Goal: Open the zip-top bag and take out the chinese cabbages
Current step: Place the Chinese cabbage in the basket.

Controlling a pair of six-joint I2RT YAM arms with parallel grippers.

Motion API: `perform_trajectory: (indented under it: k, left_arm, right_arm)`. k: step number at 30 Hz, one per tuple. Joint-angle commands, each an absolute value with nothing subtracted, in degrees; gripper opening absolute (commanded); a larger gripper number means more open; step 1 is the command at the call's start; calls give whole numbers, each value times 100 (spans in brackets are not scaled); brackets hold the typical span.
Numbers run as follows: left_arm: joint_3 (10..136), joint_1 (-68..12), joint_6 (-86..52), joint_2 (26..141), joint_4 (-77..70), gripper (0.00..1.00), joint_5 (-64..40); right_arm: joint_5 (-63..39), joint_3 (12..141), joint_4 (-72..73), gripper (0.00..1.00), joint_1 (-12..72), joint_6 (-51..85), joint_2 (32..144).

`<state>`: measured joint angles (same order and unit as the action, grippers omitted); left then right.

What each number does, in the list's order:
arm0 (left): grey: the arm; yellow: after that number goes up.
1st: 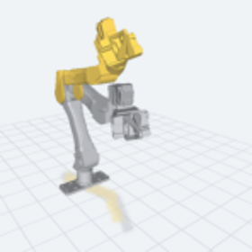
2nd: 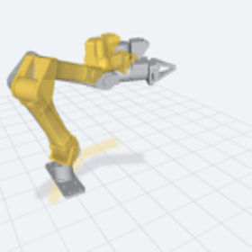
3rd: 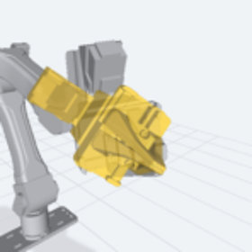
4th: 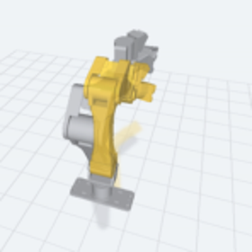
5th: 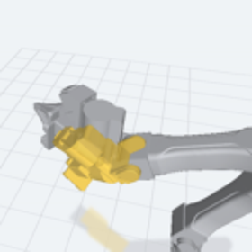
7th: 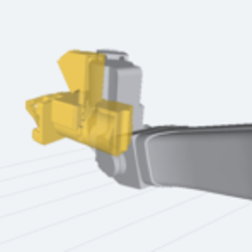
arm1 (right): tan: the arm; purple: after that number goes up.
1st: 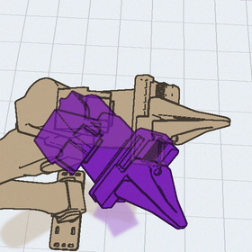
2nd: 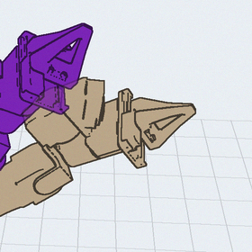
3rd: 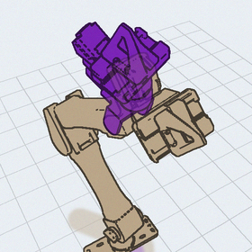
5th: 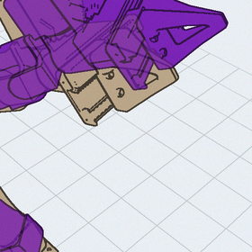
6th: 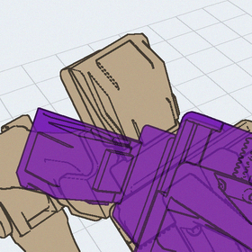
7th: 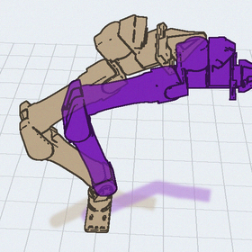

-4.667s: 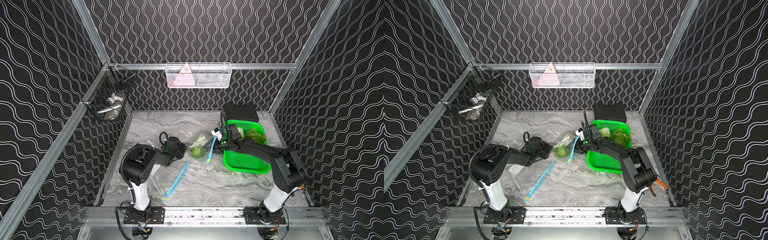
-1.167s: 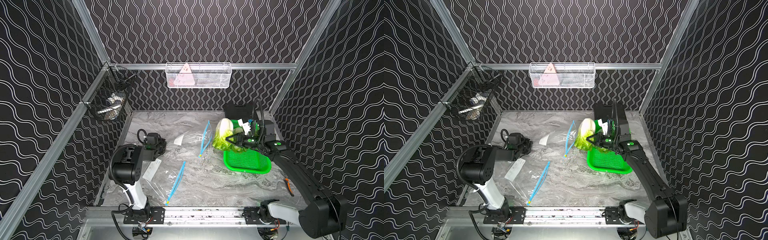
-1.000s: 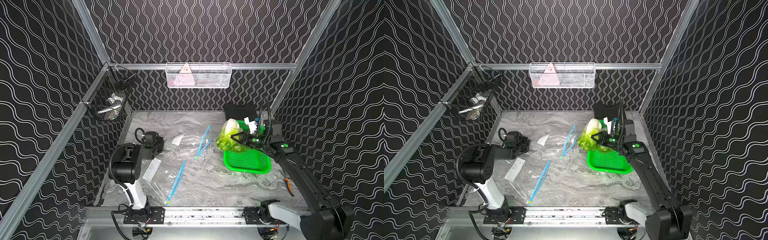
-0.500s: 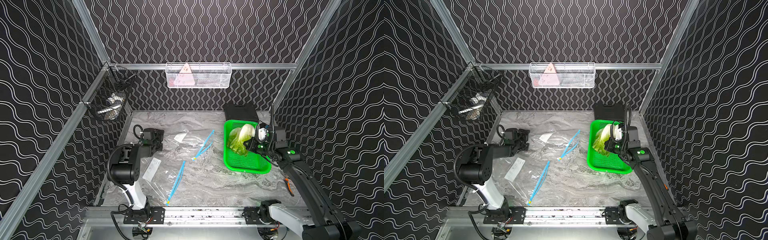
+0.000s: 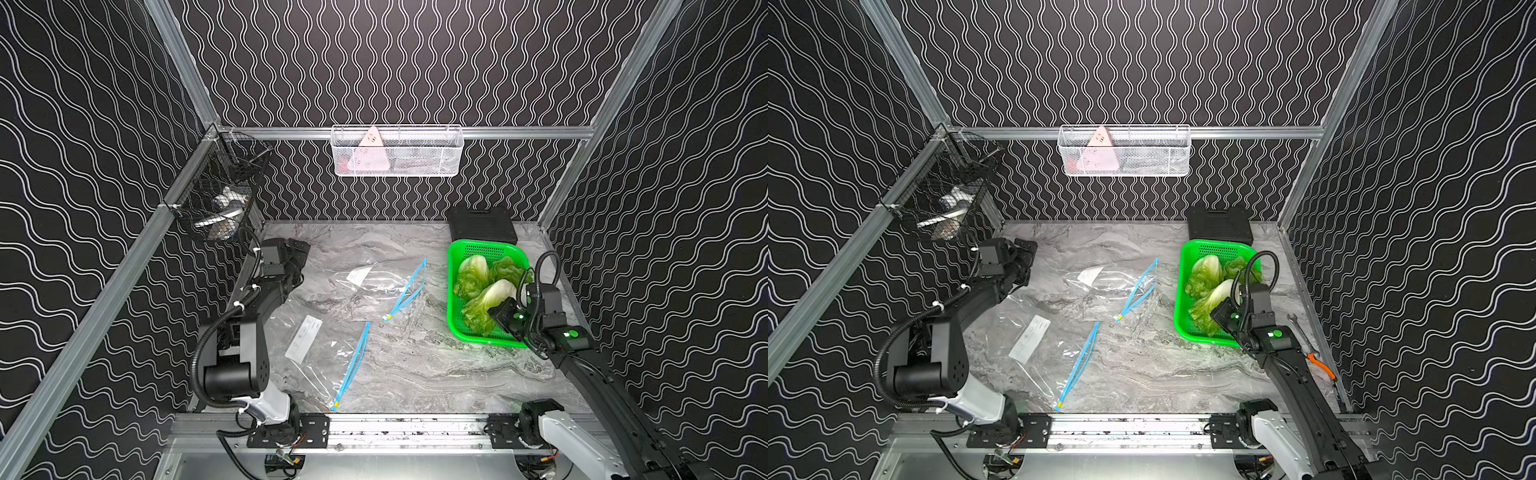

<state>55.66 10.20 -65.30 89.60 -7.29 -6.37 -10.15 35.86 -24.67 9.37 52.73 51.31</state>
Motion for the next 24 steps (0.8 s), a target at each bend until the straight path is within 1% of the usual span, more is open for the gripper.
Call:
perform_trajectory:
  k: [1, 3, 4, 6, 8, 9, 12, 13, 16, 19, 22, 24]
  left_arm:
    - [5695, 978, -5798, 8693, -219, 99, -342]
    - [5817, 884, -5552, 8580, -49, 99, -327]
    - [5873, 811, -5446, 8538, 7, 99, -323]
    - [5990, 621, -5218, 8481, 149, 99, -300]
    - [6056, 439, -5076, 8424, 223, 99, -299]
    - [6081, 341, -5019, 8404, 232, 99, -304]
    - [6175, 132, -4816, 8381, 309, 99, -291]
    - [6211, -50, -4763, 8372, 359, 99, -290]
    - [6232, -229, -4615, 8298, 427, 99, -268]
    - [6224, -429, -4393, 8211, 439, 99, -159]
    - [6144, -601, -4052, 8103, 337, 99, -140]
    - [6034, -683, -3741, 7992, 274, 99, -108]
  right_arm:
    - [-1064, 3136, -997, 0, 940, 6816, 5299]
    - [-1065, 2998, -669, 0, 940, 6897, 5513]
    - [-1125, 3020, -673, 3, 940, 6838, 5618]
    - [-963, 3237, -1111, 32, 940, 6470, 5705]
    - [-695, 3396, -1560, 55, 940, 6161, 5570]
    - [-510, 3455, -1814, 61, 940, 5992, 5452]
    - [-51, 3609, -2443, 72, 940, 5414, 5060]
    - [6, 3713, -2642, 74, 940, 5239, 4969]
    - [373, 4176, -3312, 76, 940, 4682, 4820]
    - [927, 4519, -3294, 76, 932, 4205, 4957]
    - [1143, 4968, -2825, 71, 865, 3829, 5596]
    - [1217, 5399, -2482, 65, 738, 3698, 6286]
